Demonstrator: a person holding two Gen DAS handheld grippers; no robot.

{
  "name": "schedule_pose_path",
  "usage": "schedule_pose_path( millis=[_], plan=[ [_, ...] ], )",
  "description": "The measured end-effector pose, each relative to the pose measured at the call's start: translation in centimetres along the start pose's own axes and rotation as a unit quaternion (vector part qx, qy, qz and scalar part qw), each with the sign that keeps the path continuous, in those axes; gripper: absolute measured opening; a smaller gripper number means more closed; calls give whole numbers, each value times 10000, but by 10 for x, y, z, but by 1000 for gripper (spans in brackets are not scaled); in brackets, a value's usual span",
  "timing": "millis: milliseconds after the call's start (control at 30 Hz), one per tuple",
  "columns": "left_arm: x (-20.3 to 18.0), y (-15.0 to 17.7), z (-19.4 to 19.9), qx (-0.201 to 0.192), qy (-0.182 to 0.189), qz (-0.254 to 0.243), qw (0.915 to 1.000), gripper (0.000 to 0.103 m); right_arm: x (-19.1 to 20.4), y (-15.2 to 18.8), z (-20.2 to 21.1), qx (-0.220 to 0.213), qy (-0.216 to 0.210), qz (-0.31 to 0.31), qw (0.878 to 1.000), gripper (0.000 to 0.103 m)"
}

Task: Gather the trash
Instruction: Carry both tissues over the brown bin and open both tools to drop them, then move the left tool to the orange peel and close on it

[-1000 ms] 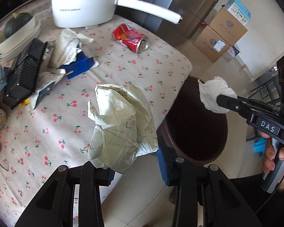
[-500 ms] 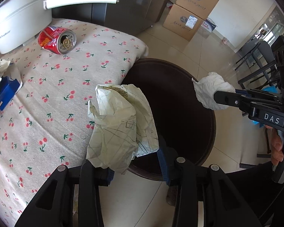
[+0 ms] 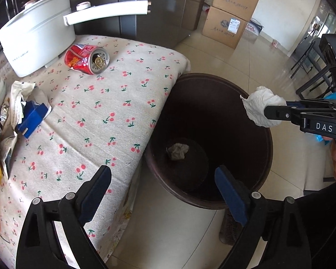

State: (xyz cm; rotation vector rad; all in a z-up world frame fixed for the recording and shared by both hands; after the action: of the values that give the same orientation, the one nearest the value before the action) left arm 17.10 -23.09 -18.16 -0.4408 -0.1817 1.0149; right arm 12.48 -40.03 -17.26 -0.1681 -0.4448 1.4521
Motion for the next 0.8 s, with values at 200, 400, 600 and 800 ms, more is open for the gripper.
schedule_pose_path(
  millis=[200, 400, 600, 800],
  plan=[
    [25, 9, 16, -58, -142, 185, 9997, 98, 7, 1, -16, 247, 70, -44, 9997, 73],
    [58, 18, 37, -170, -310, 506, 9981, 99, 23, -9, -8, 76, 30, -30, 10000, 80],
    [103, 31, 56, -225, -596, 932, 9936, 103, 56, -20, -6, 28, -41, 133, 9999, 84],
    [174, 56, 78, -211, -1083, 1660, 9799, 103, 104, -33, -10, -12, -151, 506, 9986, 86]
  ],
)
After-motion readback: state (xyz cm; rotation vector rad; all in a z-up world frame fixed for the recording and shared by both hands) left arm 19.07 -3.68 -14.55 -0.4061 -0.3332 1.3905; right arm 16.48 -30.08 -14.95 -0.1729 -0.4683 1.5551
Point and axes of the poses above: each gripper's, at about its wrist camera, not at the fingertips, and z roughly against the way its jaws point, x to its left, y to its underside, the point moved 10 cm from there along -z, roughly the way its jaws point, and after that the axes turned 3 degrees about -y, right-handed, at the moved point
